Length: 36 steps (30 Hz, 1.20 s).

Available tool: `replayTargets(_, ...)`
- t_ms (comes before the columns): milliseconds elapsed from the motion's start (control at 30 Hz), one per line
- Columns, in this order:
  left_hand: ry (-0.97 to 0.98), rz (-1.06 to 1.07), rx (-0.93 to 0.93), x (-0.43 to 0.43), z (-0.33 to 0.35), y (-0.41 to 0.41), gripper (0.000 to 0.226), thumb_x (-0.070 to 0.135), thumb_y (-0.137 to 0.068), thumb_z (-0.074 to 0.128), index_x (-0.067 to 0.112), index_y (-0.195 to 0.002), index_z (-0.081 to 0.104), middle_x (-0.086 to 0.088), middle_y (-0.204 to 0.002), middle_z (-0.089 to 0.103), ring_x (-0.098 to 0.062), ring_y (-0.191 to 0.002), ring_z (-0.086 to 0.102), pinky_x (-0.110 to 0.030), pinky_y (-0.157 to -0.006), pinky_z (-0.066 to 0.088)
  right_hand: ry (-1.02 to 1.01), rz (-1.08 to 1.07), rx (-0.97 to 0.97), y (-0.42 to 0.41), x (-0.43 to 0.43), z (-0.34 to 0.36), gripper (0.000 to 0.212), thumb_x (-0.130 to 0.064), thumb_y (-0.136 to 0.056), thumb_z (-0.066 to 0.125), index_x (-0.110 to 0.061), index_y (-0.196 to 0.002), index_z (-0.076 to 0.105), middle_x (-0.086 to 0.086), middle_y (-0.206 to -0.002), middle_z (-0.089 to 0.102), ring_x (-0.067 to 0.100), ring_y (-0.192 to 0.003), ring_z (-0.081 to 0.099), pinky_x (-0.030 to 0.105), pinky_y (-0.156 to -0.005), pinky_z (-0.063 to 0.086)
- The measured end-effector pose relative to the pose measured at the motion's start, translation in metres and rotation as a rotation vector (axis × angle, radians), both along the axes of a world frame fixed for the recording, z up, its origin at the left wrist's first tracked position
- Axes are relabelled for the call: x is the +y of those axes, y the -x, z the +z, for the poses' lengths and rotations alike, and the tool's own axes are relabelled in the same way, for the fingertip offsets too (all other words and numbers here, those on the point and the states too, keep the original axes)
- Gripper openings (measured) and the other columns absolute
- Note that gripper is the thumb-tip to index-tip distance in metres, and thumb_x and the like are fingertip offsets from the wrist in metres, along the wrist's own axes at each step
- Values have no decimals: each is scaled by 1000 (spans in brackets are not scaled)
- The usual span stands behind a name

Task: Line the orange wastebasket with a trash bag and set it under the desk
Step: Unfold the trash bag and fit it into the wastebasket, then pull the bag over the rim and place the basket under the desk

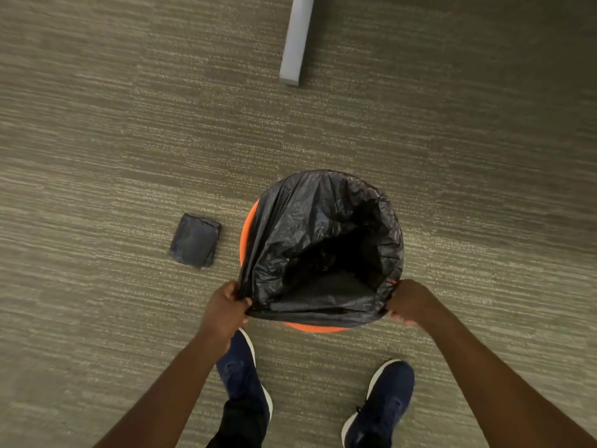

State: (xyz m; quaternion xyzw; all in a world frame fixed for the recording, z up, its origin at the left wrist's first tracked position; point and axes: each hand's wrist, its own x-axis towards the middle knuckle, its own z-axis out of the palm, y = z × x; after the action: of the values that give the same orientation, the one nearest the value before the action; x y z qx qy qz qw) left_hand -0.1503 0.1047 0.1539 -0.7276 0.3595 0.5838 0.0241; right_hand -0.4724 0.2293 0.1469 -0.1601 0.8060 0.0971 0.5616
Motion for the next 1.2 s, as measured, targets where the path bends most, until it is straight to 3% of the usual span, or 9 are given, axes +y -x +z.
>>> replayTargets(100,131,-49,-40,3,-6,-2,27,3,-97,57,28,-88,63,-7,-94,75,-33,-89,70,-57,-83,58,113,110,169,-17,7,-5,23,-18,-91,57,-2,-101,71,20,-105,74,37,-100,69,32,-72,48)
replayTargets(300,250,33,-87,-11,-27,18,20,6,-94,55,19,-83,65,-6,-75,72,-18,-54,63,-25,-49,45,211,-111,203,-33,5,-25,1,-10,-87,64,-11,-87,65,15,-90,73,35,-84,69,34,-67,47)
replayTargets(400,191,188,-99,-32,-42,27,20,-1,-92,49,11,-82,63,-11,-64,61,-22,-49,48,-29,-48,38,229,-300,77,-28,0,-34,7,-11,-91,62,-14,-86,63,7,-76,72,26,-67,70,39,-63,58)
replayTargets(500,31,283,-128,-53,-54,22,22,-3,-98,39,6,-85,56,-12,-63,50,-21,-41,40,-18,-36,30,203,-533,-31,-20,2,-33,12,-10,-96,55,-13,-88,63,1,-61,66,17,-53,58,23,-45,46)
replayTargets(600,-88,252,-137,-68,-56,13,29,2,-101,37,12,-78,50,-6,-67,46,-17,-47,43,-16,-33,36,237,-731,-45,-7,5,-24,14,-17,-98,51,-11,-95,64,7,-75,66,18,-61,59,26,-55,48)
replayTargets(733,-89,336,-1,-81,-48,24,26,-1,-102,42,7,-86,62,-12,-79,64,-23,-64,64,-41,-68,61,540,-991,100,6,-5,-5,34,-41,-99,50,-14,-114,64,6,-98,71,24,-85,67,38,-73,54)
replayTargets(900,161,309,142,-89,-17,54,30,29,-88,56,8,-102,73,-5,-87,71,-23,-79,65,-35,-69,50,746,-718,316,-11,-38,9,47,-57,-98,39,-29,-132,53,-13,-95,64,14,-86,64,33,-76,49)
replayTargets(1033,594,-163,-55,-84,-4,73,28,46,-100,54,19,-105,59,6,-83,62,-6,-72,58,-23,-58,40,710,-681,420,-28,-64,-3,51,-53,-102,34,-16,-132,53,5,-109,63,31,-103,60,34,-81,38)
replayTargets(1200,691,-97,-108,-92,-20,83,27,38,-106,46,15,-91,52,7,-73,54,-6,-63,49,-29,-54,34,691,-437,689,-36,-59,-17,49,-49,-102,41,-3,-115,48,22,-109,67,41,-93,66,35,-67,36)
